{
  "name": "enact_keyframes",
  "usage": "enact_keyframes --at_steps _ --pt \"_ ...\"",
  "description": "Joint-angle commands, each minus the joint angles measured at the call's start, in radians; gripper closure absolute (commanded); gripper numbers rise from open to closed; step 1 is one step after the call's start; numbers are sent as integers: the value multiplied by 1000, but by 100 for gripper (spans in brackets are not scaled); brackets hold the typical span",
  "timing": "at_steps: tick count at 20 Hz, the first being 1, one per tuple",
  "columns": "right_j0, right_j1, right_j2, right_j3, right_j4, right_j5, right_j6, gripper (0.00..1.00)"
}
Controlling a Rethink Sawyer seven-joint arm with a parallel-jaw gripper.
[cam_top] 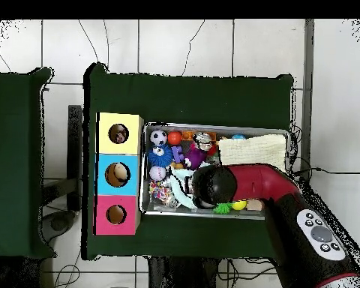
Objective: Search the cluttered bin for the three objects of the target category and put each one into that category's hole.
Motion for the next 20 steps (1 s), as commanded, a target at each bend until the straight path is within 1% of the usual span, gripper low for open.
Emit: enact_keyframes --at_steps 1,4,8,10,15,20 --pt "-41 20 94 -118 -48 131 -295 100" --pt "-50 23 102 -141 -61 156 -321 100" --pt "-72 23 115 -184 -80 205 -379 100" --pt "-88 25 126 -214 -93 234 -423 100" --pt "-130 52 163 -327 -132 337 -566 100" --pt "-166 78 193 -388 -146 373 -663 100"
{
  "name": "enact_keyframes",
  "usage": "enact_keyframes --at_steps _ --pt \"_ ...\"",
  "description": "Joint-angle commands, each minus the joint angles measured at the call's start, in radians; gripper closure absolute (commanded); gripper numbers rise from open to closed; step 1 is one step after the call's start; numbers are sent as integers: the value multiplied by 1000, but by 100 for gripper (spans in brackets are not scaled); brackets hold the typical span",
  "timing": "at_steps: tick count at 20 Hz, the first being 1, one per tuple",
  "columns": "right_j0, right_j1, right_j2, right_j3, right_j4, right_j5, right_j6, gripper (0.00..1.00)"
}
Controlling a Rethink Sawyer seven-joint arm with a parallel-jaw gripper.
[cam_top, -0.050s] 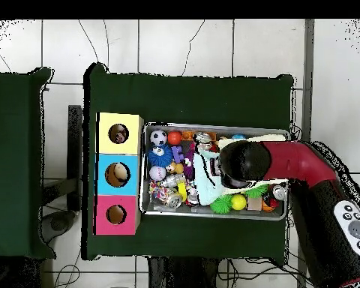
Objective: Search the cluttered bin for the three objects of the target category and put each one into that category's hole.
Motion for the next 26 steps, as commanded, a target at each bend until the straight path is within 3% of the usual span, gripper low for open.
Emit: enact_keyframes --at_steps 1,7,13,18,26 --pt "-63 69 98 -187 -84 146 -520 100" --pt "-73 99 99 -238 -77 168 -578 100" --pt "-87 80 85 -160 -43 71 -517 100" --pt "-87 76 86 -152 -42 70 -508 100" --pt "-78 105 97 -248 -59 139 -593 100"
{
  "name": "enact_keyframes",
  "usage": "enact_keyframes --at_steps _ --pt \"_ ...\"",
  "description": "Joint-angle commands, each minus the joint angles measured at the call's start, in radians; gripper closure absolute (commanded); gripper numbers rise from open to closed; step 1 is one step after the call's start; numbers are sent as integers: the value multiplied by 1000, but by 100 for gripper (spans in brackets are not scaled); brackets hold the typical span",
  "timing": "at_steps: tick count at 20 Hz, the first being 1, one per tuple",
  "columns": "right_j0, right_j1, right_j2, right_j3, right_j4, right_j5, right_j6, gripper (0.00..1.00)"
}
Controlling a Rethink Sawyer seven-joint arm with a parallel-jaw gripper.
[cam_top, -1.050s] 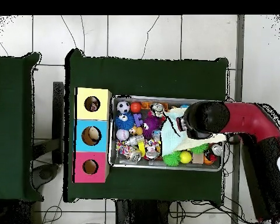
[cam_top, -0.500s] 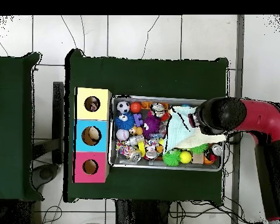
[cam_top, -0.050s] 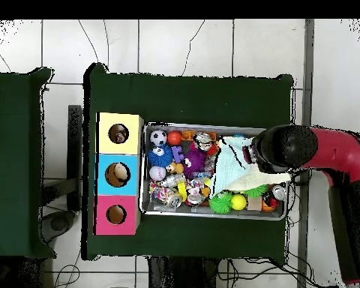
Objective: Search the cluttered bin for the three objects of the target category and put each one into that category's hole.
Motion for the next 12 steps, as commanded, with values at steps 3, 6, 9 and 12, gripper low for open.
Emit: enact_keyframes --at_steps 3,6,9,12 --pt "15 83 66 -160 -40 121 -360 100" --pt "19 103 75 -221 -51 150 -408 100" --pt "30 125 80 -279 -56 186 -451 100" --pt "44 141 82 -329 -61 210 -479 100"
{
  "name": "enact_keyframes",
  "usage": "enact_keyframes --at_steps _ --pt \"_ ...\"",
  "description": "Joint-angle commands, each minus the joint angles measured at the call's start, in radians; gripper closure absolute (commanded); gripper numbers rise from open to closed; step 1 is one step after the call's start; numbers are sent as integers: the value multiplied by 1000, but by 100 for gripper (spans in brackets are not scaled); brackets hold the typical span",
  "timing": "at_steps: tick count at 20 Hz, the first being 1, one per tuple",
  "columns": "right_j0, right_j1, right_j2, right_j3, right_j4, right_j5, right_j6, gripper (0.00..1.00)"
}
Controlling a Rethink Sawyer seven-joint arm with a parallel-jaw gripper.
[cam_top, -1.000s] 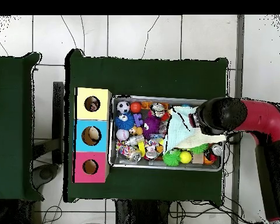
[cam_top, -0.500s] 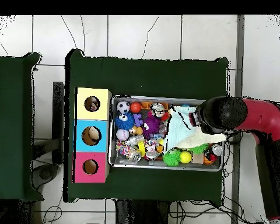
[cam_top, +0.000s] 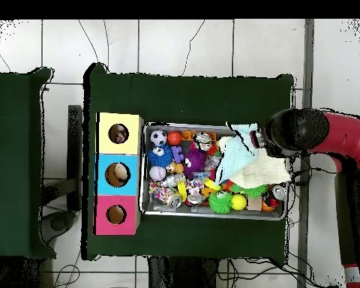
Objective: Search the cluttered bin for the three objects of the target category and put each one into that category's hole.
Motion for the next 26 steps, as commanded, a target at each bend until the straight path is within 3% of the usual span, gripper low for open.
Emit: enact_keyframes --at_steps 1,5,11,19,20,26 --pt "34 80 62 -182 -54 170 -428 100" --pt "46 93 55 -223 -47 194 -446 100" --pt "-7 88 71 -86 28 38 -360 100" --pt "-24 90 60 -50 18 29 -362 100" --pt "-24 89 61 -49 12 29 -366 0" --pt "-30 91 63 -45 11 25 -361 0"
